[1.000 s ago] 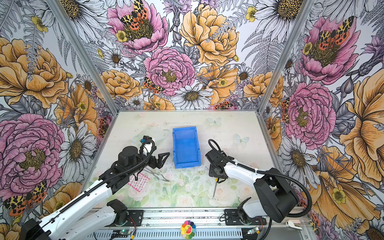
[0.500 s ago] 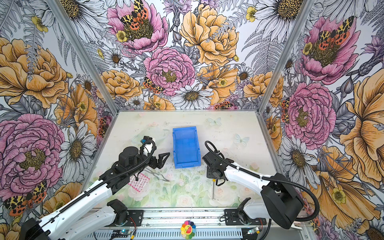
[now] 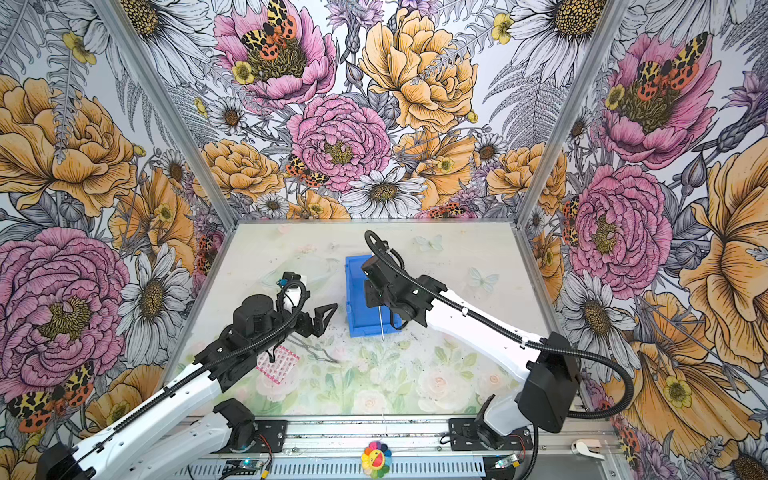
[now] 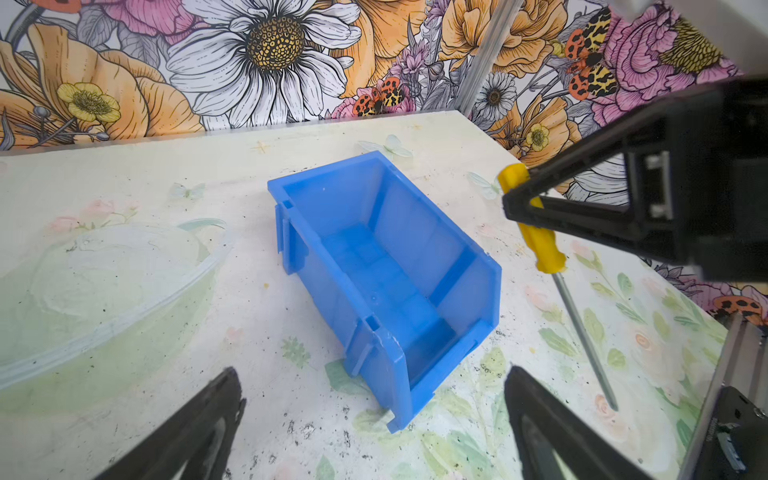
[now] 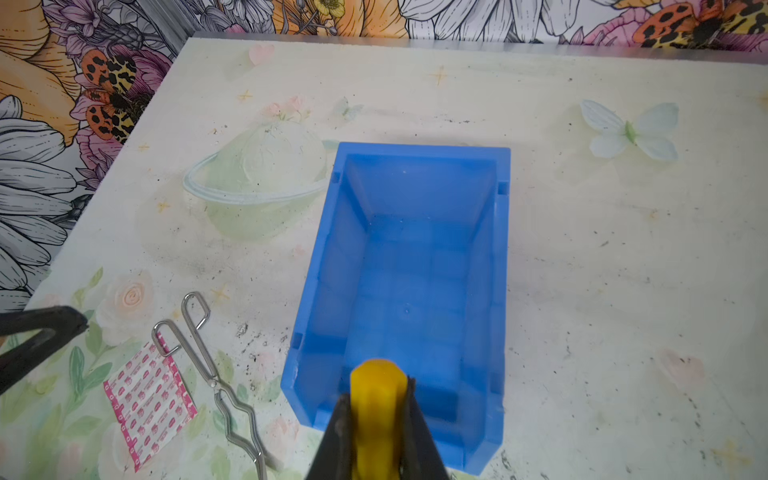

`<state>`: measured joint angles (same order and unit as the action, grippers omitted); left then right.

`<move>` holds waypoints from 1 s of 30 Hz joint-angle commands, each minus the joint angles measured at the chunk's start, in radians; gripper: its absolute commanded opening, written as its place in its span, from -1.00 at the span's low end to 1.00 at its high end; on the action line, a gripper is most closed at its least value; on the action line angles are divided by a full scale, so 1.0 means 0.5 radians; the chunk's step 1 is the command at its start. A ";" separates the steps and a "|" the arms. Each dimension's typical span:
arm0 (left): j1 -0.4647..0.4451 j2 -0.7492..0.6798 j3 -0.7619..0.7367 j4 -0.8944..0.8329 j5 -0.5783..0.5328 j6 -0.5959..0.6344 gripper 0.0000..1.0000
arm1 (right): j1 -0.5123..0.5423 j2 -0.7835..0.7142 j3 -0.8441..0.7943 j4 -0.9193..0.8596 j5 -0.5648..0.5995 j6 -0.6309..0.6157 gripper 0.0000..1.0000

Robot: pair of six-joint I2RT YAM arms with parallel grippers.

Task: Put the screwdriver in the bin
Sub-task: 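Lift the screwdriver with the right gripper and carry it over the blue bin, then lower the screwdriver tip-first into the blue bin with the right gripper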

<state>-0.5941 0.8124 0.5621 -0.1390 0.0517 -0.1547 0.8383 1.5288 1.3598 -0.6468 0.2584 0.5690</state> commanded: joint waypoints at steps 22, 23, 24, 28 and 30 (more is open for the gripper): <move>-0.092 -0.142 -0.038 -0.060 0.029 -0.037 0.97 | -0.339 1.010 0.774 -0.031 -0.189 -0.193 -1.00; -0.089 -0.135 -0.035 -0.055 0.048 -0.040 0.97 | -0.342 1.027 0.785 -0.029 -0.194 -0.193 -1.00; -0.091 -0.125 -0.037 -0.049 0.064 -0.043 0.97 | -0.342 1.046 0.793 -0.032 -0.199 -0.193 -1.00; -0.094 -0.100 -0.040 -0.033 0.084 -0.061 0.97 | -0.345 1.107 0.814 -0.032 -0.207 -0.184 -1.00; -0.094 -0.093 -0.044 -0.030 0.084 -0.064 0.97 | -0.345 1.139 0.818 -0.032 -0.213 -0.176 -1.00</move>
<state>-0.6327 0.7624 0.5606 -0.1764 0.0654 -0.1734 0.6724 2.0720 1.7290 -0.6624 0.1596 0.4835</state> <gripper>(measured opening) 0.986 0.170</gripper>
